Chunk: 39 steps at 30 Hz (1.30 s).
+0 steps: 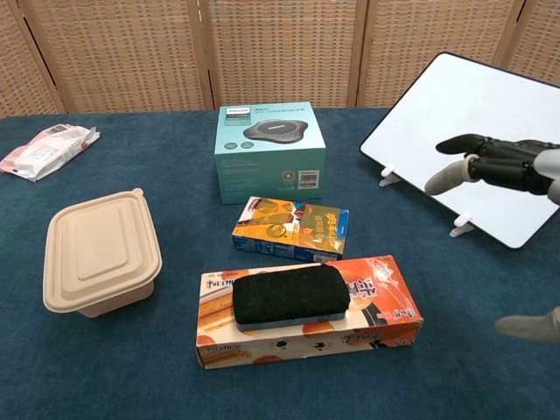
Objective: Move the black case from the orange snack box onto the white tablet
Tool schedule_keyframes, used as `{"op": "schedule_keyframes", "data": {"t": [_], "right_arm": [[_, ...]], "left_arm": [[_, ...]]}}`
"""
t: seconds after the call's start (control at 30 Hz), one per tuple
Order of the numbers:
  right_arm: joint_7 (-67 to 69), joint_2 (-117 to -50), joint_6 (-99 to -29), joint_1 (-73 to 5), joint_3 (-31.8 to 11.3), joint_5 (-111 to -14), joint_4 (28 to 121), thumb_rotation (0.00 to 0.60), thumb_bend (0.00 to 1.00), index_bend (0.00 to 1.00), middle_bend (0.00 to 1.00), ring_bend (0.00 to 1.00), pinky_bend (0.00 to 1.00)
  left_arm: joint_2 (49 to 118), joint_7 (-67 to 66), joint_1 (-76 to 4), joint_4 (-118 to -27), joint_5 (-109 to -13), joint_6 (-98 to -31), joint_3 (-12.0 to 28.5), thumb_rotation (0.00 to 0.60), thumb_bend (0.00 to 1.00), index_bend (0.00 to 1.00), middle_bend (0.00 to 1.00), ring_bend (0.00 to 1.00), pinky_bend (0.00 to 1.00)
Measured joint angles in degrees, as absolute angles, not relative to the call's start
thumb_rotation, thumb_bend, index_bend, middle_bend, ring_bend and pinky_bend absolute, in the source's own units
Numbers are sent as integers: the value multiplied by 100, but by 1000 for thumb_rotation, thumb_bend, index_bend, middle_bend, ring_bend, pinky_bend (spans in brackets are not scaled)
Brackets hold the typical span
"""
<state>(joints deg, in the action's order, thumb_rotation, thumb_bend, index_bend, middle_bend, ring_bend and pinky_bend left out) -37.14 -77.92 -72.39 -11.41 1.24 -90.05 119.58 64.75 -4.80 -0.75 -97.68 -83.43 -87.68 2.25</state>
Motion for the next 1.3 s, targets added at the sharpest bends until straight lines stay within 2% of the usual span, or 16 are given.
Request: {"op": "schedule_keyframes", "data": {"t": [0.67,1.0,1.3], "right_arm": [[-4074,-8191,-6906,-1365,40,-8477,11811,600,53,229,0,0,0],[-4230,-8250,-6754,-1587,-115,-8165,11651,600,127,229,0,0,0],[-4297,-8306,-6735,-1700,-85,-8045,11619,600,131,230,0,0,0]], "left_arm": [[6455,-454,-82,-9779,-8303,-8745,242,600,162,0,0,0,0],[6439,-404,-84,-9765,-8259,-8731,263,600,162,0,0,0,0],[6445,-420,-94,-9764,-8228,-8710,274,600,162,0,0,0,0]]}}
